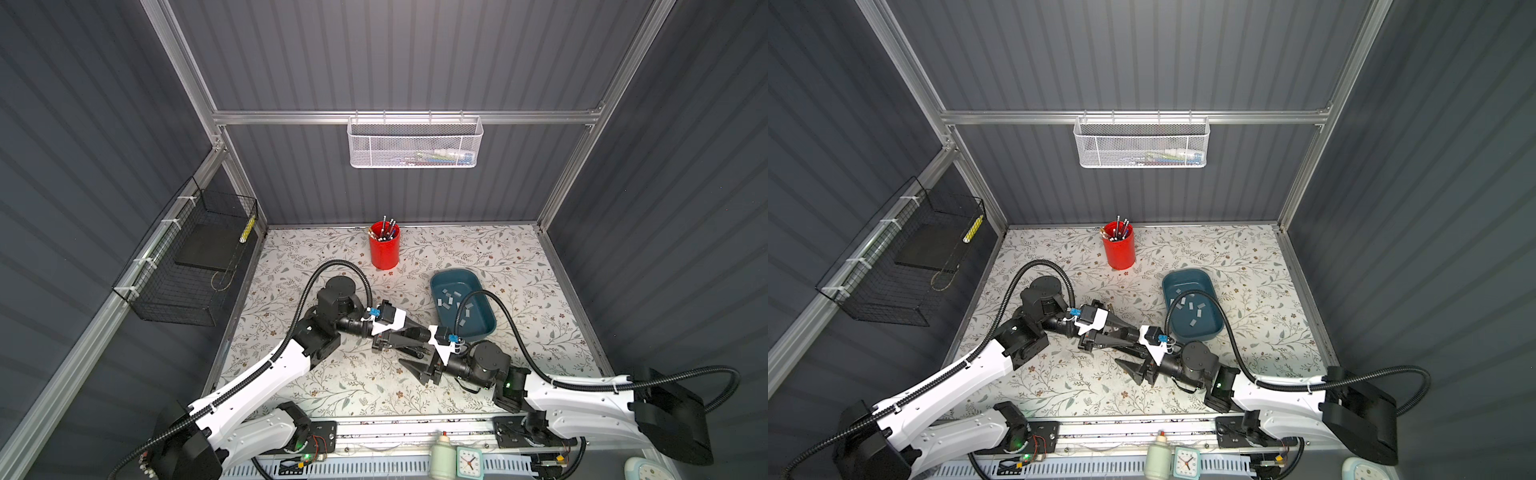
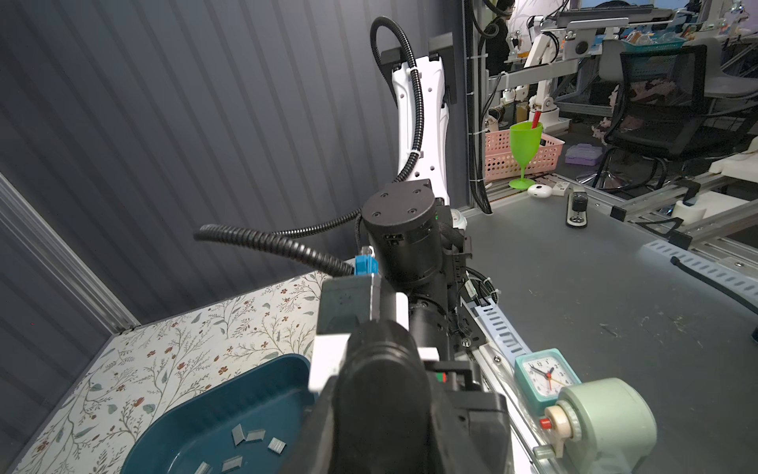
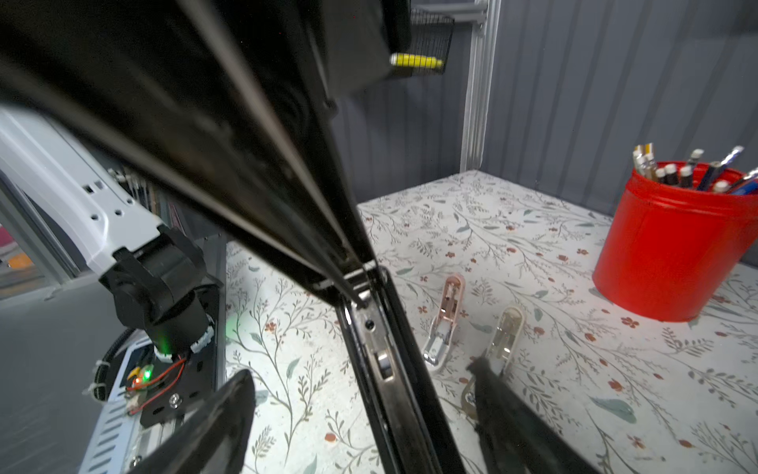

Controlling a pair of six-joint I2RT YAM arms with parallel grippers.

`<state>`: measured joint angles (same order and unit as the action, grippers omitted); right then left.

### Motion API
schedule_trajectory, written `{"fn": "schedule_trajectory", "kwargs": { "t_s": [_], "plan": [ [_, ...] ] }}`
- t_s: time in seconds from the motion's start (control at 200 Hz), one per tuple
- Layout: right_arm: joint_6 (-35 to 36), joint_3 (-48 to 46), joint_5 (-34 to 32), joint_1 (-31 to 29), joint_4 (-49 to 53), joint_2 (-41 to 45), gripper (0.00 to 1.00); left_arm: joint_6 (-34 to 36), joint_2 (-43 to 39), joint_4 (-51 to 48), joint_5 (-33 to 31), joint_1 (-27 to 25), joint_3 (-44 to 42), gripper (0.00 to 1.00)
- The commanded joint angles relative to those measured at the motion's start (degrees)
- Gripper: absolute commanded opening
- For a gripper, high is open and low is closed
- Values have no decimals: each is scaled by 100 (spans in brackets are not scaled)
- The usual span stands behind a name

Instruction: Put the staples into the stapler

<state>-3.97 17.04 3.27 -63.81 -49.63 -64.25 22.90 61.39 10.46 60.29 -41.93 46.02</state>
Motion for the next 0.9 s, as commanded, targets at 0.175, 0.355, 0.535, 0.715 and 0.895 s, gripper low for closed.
{"fn": "schedule_trajectory", "kwargs": {
  "t_s": [0.175, 0.355, 0.535, 0.715, 0.895],
  "plan": [
    [17, 374, 32, -26, -986, -747, 71, -389, -92, 1089, 616, -60, -61, 0],
    [-98, 488, 176, -24, -1379, -1229, 57, -764, -205, 1691, 682, -55, -241, 0],
    [-201, 530, 260, -24, -1944, -1632, 56, -1515, -162, 2835, 680, -60, -518, 0],
    [-229, 284, 413, -25, -2726, -1606, 56, -1655, -149, 3089, 686, -61, -581, 0],
    [-227, 33, 420, -24, -2953, -1364, 57, -1645, -171, 3116, 650, -60, -611, 0]
  ]
}}
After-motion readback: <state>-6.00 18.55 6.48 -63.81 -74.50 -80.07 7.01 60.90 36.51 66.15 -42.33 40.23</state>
